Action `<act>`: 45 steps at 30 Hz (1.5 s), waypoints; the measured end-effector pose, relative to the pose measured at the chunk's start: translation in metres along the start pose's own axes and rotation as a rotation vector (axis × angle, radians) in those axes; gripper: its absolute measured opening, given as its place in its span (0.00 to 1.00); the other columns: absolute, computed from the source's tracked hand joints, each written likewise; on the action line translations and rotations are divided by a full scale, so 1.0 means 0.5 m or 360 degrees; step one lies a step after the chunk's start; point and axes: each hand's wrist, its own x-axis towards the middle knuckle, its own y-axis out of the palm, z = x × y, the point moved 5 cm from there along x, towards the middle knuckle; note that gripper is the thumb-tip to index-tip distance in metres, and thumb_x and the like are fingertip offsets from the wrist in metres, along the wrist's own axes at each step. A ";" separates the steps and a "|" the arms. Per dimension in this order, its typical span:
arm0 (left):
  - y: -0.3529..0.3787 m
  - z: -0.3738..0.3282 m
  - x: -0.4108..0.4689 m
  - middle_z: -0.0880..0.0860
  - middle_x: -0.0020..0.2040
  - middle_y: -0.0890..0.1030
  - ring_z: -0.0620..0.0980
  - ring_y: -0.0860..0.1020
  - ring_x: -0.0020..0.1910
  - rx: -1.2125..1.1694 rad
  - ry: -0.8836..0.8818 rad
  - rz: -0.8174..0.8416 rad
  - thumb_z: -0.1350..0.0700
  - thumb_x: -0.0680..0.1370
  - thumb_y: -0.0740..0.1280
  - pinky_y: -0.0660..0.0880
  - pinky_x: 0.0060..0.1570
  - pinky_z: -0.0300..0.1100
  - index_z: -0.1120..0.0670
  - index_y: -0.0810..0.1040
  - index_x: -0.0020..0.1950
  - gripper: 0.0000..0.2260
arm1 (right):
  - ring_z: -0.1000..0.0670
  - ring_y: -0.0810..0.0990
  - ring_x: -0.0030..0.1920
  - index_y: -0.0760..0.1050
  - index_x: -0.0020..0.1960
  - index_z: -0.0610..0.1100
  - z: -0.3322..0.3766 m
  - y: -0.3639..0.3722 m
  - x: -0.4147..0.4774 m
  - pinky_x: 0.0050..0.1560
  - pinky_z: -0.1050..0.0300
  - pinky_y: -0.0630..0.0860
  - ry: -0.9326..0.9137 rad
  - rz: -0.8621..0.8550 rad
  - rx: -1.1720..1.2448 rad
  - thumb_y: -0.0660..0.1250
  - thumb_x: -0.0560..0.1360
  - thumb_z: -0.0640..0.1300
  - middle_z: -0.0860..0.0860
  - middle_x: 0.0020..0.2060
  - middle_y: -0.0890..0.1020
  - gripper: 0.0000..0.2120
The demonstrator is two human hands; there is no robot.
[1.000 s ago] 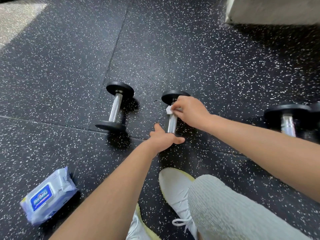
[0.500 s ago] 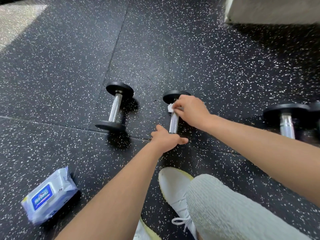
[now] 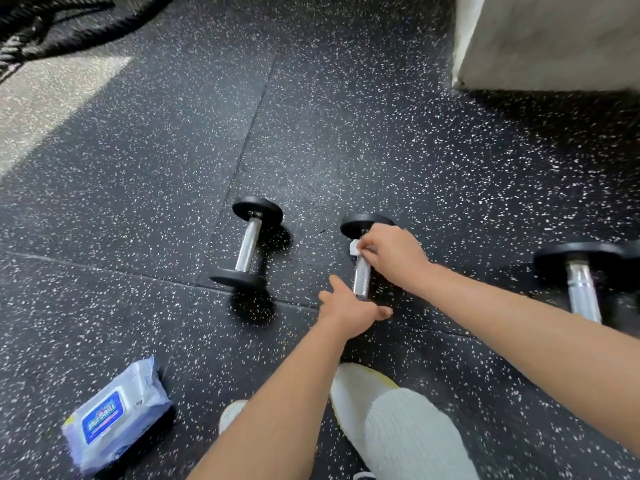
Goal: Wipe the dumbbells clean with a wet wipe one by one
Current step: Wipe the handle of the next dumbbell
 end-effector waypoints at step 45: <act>0.060 -0.024 0.005 0.58 0.82 0.53 0.60 0.64 0.78 -0.0049 0.0265 0.0066 0.32 0.74 0.70 0.66 0.68 0.53 0.54 0.40 0.85 0.54 | 0.52 0.80 0.50 0.84 0.52 0.52 -0.054 0.012 -0.111 0.51 0.50 0.78 -0.0133 0.0221 0.0194 0.71 0.76 0.45 0.57 0.49 0.81 0.06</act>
